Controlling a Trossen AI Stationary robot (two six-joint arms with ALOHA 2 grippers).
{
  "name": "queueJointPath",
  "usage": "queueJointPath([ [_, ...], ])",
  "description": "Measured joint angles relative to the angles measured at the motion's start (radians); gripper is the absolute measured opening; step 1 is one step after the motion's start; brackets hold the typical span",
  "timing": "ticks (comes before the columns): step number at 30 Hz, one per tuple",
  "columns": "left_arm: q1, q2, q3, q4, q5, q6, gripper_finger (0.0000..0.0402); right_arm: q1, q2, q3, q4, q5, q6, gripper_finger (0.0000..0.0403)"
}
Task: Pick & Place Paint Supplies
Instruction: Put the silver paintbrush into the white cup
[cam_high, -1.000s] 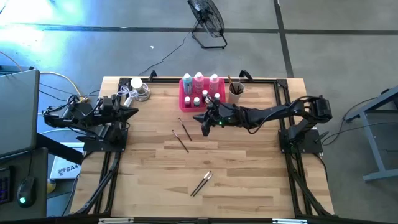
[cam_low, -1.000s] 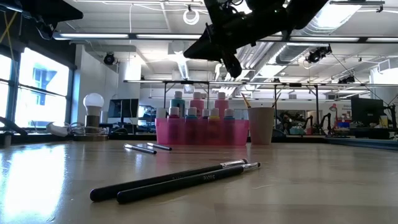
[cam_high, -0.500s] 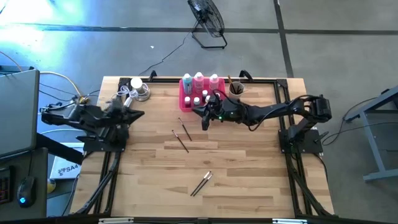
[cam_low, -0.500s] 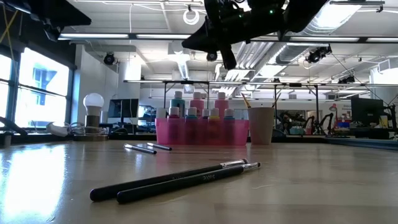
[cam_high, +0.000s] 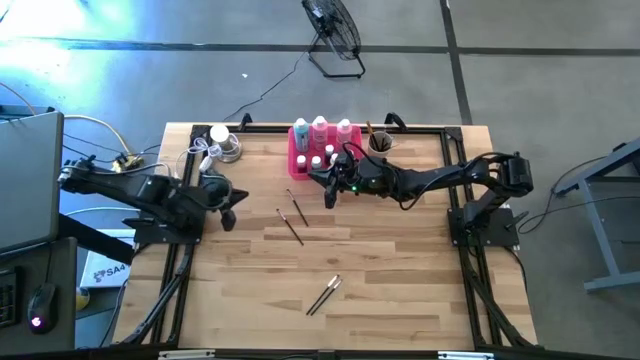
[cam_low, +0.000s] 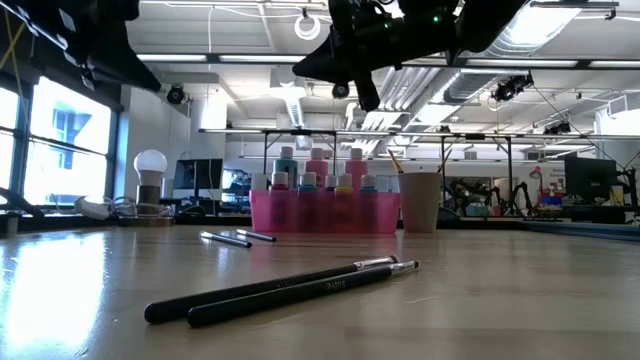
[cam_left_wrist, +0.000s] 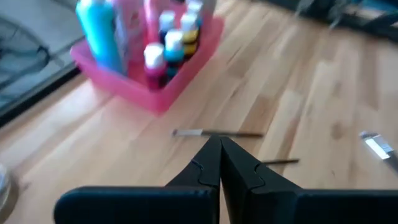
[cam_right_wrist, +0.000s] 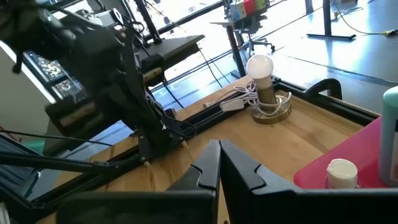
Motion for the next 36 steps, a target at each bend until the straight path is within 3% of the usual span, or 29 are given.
queueJointPath([
  [5,0.0,0.072,-0.002,-0.056,0.011,-0.072,0.0,0.0,0.0,0.0,0.0,0.0,0.0,0.0002],
  [12,0.0,0.084,-0.001,0.011,0.128,0.014,0.0,0.004,0.0,0.0,0.0,-0.005,0.019,0.0002],
  [20,0.001,0.076,-0.001,0.011,0.082,0.021,0.0,0.022,0.0,0.0,-0.039,-0.151,0.11,0.0002],
  [26,0.0,0.077,-0.001,0.04,0.093,0.02,0.0,0.076,0.0,0.002,-0.073,-0.056,0.13,0.0002],
  [36,0.0,0.076,-0.001,0.065,0.097,0.019,0.0,0.147,0.0,0.224,-0.54,0.057,0.018,0.0002],
])
